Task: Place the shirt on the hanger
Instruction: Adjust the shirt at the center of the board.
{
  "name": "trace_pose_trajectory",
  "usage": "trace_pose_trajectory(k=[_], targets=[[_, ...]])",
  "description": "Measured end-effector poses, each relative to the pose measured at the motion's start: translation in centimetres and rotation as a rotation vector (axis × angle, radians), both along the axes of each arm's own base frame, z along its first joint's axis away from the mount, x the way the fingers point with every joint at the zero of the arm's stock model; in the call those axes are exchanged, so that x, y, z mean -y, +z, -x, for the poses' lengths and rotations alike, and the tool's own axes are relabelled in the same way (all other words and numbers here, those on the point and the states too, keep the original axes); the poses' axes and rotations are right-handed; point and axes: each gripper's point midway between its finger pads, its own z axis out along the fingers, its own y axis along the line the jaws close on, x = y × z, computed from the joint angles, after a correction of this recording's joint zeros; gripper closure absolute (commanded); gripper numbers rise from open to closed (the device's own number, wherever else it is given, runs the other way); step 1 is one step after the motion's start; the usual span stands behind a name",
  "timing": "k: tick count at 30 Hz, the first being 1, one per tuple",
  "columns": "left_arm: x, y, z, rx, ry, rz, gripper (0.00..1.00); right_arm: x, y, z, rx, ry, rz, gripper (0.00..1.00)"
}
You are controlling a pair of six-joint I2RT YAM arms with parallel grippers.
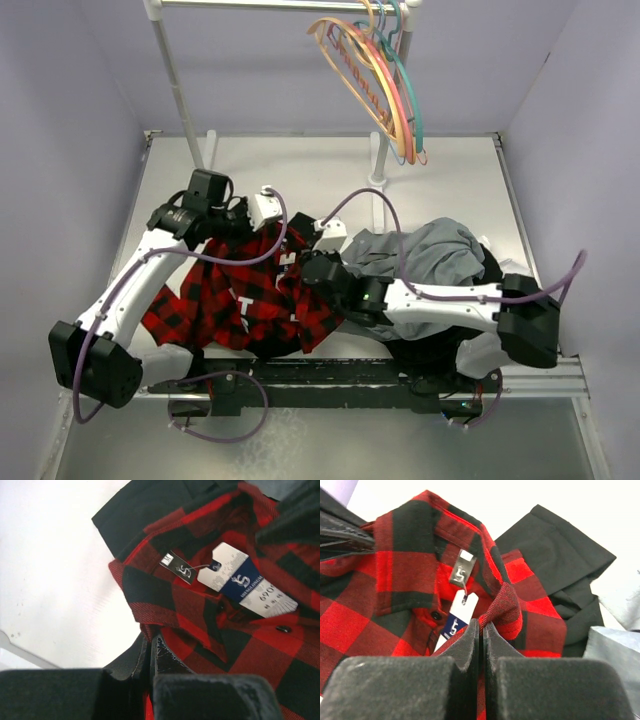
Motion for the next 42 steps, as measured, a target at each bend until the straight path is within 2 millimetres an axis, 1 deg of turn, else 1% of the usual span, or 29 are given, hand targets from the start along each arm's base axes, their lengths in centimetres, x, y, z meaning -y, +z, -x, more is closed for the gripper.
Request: trace_pose_trajectory(k=[2, 3, 4, 5, 6, 7, 8, 11, 13, 14, 17, 19, 20, 22, 23, 25, 27, 29, 30, 31, 32, 33, 35, 36, 38, 39, 40, 42], targets=[[0.0, -0.8, -0.9, -0.009, 0.023, 0.015, 1.0, -1.0, -0.7, -0.7, -0.006, -0.001, 0.003, 1.0], [-0.2, -1.2, -1.4, -0.012, 0.036, 0.024, 1.0, -1.3, -1.0, -1.0, -0.009, -0.003, 0.004, 0.94], [-0.5, -1.5, -2.2, -0.014, 0.056, 0.036, 1.0, -1.6, -1.2, -1.4, -0.011, -0.003, 0.004, 0.8], [-0.5, -1.6, -2.6, -0.014, 0.059, 0.043, 1.0, -2.0, -1.2, -1.7, -0.012, 0.002, -0.001, 0.61], [-1.5, -1.8, -3.5, -0.014, 0.098, 0.05, 1.0, -2.5, -1.0, -2.0, -0.008, 0.006, -0.012, 0.38], [-2.1, -2.0, -4.1, -0.012, 0.119, 0.058, 1.0, -2.8, -0.8, -2.2, -0.002, 0.018, -0.02, 0.1], [-2.7, -2.1, -4.7, -0.011, 0.139, 0.065, 1.0, -3.0, -0.6, -2.4, 0.003, 0.026, -0.027, 0.01], [-4.0, -2.4, -5.6, -0.015, 0.174, 0.084, 1.0, -2.5, 0.8, -2.6, 0.02, 0.061, -0.05, 0.0], [-4.2, -2.5, -5.7, -0.017, 0.179, 0.096, 1.0, -1.2, 2.0, -2.3, 0.027, 0.081, -0.077, 0.0], [-4.2, -2.7, -5.6, -0.018, 0.173, 0.099, 1.0, -0.1, 2.9, -2.2, 0.036, 0.096, -0.093, 0.0], [-4.0, -3.0, -5.3, -0.03, 0.159, 0.112, 1.0, 4.0, 6.2, -1.3, 0.094, 0.136, -0.164, 0.0], [-3.8, -2.8, -5.2, -0.029, 0.145, 0.125, 1.0, 6.5, 8.0, -0.4, 0.137, 0.162, -0.224, 0.04], [-3.6, -2.7, -5.1, -0.03, 0.139, 0.131, 1.0, 7.7, 8.5, 0.0, 0.152, 0.172, -0.25, 0.06], [-3.4, -2.5, -4.7, -0.034, 0.127, 0.143, 1.0, 9.3, 8.2, 0.9, 0.16, 0.198, -0.284, 0.1], [-3.3, -2.3, -4.6, -0.037, 0.122, 0.148, 1.0, 9.5, 7.7, 1.2, 0.153, 0.213, -0.288, 0.1], [-3.1, -1.8, -4.5, -0.035, 0.108, 0.156, 1.0, 8.7, 5.6, 2.0, 0.102, 0.273, -0.276, 0.1], [-3.0, -1.1, -4.7, -0.019, 0.097, 0.161, 1.0, 7.7, 2.3, 2.9, 0.021, 0.337, -0.23, 0.04], [-2.9, -0.2, -4.9, 0.001, 0.093, 0.165, 1.0, 7.0, -1.3, 4.2, -0.064, 0.386, -0.173, 0.02], [-2.9, 0.0, -5.0, 0.01, 0.092, 0.164, 1.0, 6.9, -2.7, 5.3, -0.085, 0.411, -0.135, 0.02], [-2.9, 0.3, -5.1, 0.018, 0.091, 0.163, 1.0, 6.7, -3.7, 6.7, -0.091, 0.443, -0.097, 0.02], [-3.0, 0.4, -5.1, 0.026, 0.091, 0.16, 1.0, 6.2, -4.0, 8.6, -0.077, 0.497, -0.059, 0.02], [-3.1, 0.4, -5.2, 0.027, 0.094, 0.157, 1.0, 5.7, -3.7, 10.1, -0.055, 0.544, -0.046, 0.02], [-3.2, 0.3, -5.3, 0.029, 0.1, 0.15, 1.0, 4.6, -2.2, 12.5, 0.024, 0.615, -0.017, 0.03], [-3.3, 0.3, -5.3, 0.032, 0.103, 0.147, 1.0, 4.2, -1.3, 13.2, 0.062, 0.631, -0.007, 0.03], [-3.4, 0.4, -5.6, 0.043, 0.108, 0.142, 1.0, 3.7, 0.3, 13.9, 0.124, 0.623, 0.013, 0.02], [-3.4, 0.5, -5.7, 0.049, 0.111, 0.14, 1.0, 3.6, 0.7, 13.9, 0.145, 0.612, 0.023, 0.02], [-3.5, 0.5, -5.8, 0.053, 0.113, 0.138, 1.0, 3.6, 1.0, 14.1, 0.168, 0.602, 0.036, 0.02], [-3.6, 0.6, -6.0, 0.063, 0.117, 0.134, 1.0, 3.7, 1.1, 14.3, 0.197, 0.586, 0.067, 0.02]])
